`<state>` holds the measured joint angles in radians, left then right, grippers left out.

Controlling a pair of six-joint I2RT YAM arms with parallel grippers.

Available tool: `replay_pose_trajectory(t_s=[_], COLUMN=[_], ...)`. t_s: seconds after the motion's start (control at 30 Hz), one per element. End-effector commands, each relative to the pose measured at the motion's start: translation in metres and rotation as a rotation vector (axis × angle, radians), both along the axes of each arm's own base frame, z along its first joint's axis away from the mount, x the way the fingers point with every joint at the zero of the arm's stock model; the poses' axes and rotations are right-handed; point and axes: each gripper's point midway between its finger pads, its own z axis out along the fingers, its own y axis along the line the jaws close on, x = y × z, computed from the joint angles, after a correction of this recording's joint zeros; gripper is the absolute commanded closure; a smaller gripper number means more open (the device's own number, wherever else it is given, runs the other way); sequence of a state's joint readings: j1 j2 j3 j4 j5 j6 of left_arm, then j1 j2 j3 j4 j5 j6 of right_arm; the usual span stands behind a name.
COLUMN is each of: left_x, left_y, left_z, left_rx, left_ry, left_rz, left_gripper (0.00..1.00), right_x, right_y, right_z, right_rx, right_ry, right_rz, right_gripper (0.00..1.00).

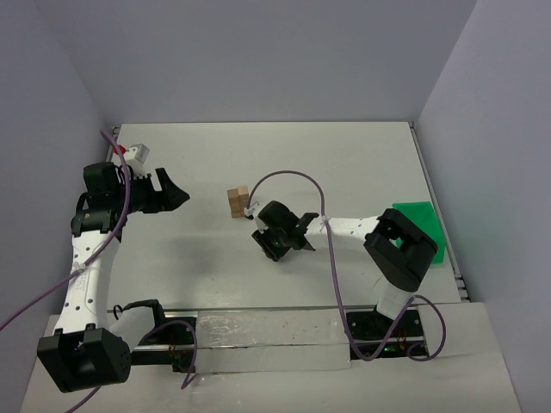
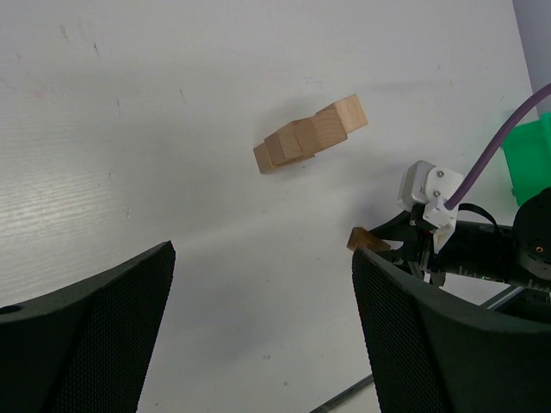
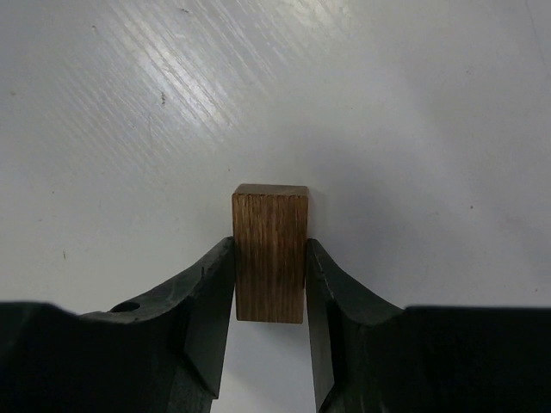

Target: Build the wood block tower

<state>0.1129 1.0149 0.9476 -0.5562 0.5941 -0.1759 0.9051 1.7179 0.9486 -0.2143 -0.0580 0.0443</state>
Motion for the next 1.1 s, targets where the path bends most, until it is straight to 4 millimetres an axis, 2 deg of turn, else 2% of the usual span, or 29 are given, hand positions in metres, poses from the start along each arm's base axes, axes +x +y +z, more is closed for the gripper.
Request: replay_pose_trajectory(t_s=[0.0, 0.1, 0.23, 0.3, 0.37, 0.4, 0.43, 0.5, 0.57, 0.63, 0.67, 0.7, 0.8, 0.93, 1.07], left_x=[0.007, 0.006, 0.004, -0.001, -0.006, -0.008, -0.01, -0.013, -0.015, -0.017, -0.016, -0.016, -0.015, -0.013, -0.011], left_y=[0.002, 0.002, 0.0, -0.007, -0.014, -0.016, -0.02, -0.025, -0.03, -0.034, -0.034, -0.036, -0.037, -0.033, -0.024], left_z=[0.011, 0.013, 0.014, 0.015, 0.017, 0.019, 0.02, 0.024, 0.025, 0.028, 0.032, 0.033, 0.037, 0.039, 0.04], left_rx=[-0.005, 0.004, 0.014, 0.017, 0.004, 0.004, -0.013, -0.033, -0.062, -0.088, -0.079, -0.084, -0.094, -0.112, -0.148], left_ry=[-0.057, -0.063, -0.074, -0.089, -0.097, -0.109, -0.11, -0.118, -0.112, -0.11, -0.132, -0.138, -0.154, -0.154, -0.153], left_rz=[0.005, 0.001, -0.038, -0.105, -0.169, -0.195, -0.222, -0.256, -0.29, -0.324, -0.345, -0.359, -0.377, -0.366, -0.339], left_gripper=[0.11, 0.11, 0.1, 0.1, 0.09, 0.09, 0.08, 0.06, 0.02, 0.01, 0.01, 0.01, 0.01, 0.01, 0.01], right_x=[0.004, 0.008, 0.009, 0.017, 0.018, 0.025, 0.027, 0.046, 0.056, 0.07, 0.081, 0.091, 0.113, 0.124, 0.136], right_y=[0.0, -0.002, -0.009, -0.018, -0.017, -0.023, -0.023, -0.025, -0.019, -0.014, -0.008, -0.003, 0.015, 0.036, 0.043], right_z=[0.005, 0.019, 0.056, 0.092, 0.126, 0.131, 0.154, 0.169, 0.186, 0.214, 0.21, 0.219, 0.213, 0.218, 0.212], right_rx=[0.0, -0.006, 0.017, 0.048, 0.079, 0.058, 0.061, 0.033, 0.04, 0.045, 0.027, 0.028, 0.034, 0.089, 0.064], right_ry=[-0.034, -0.068, -0.115, -0.113, -0.107, -0.117, -0.117, -0.133, -0.133, -0.193, -0.194, -0.224, -0.229, -0.255, -0.292], right_rz=[0.051, 0.082, 0.174, 0.284, 0.414, 0.481, 0.518, 0.607, 0.645, 0.69, 0.722, 0.729, 0.752, 0.798, 0.806], right_gripper=[0.71, 0.8, 0.95, 0.99, 1.0, 1.0, 1.0, 1.0, 1.0, 1.0, 1.0, 1.0, 1.0, 1.0, 1.0])
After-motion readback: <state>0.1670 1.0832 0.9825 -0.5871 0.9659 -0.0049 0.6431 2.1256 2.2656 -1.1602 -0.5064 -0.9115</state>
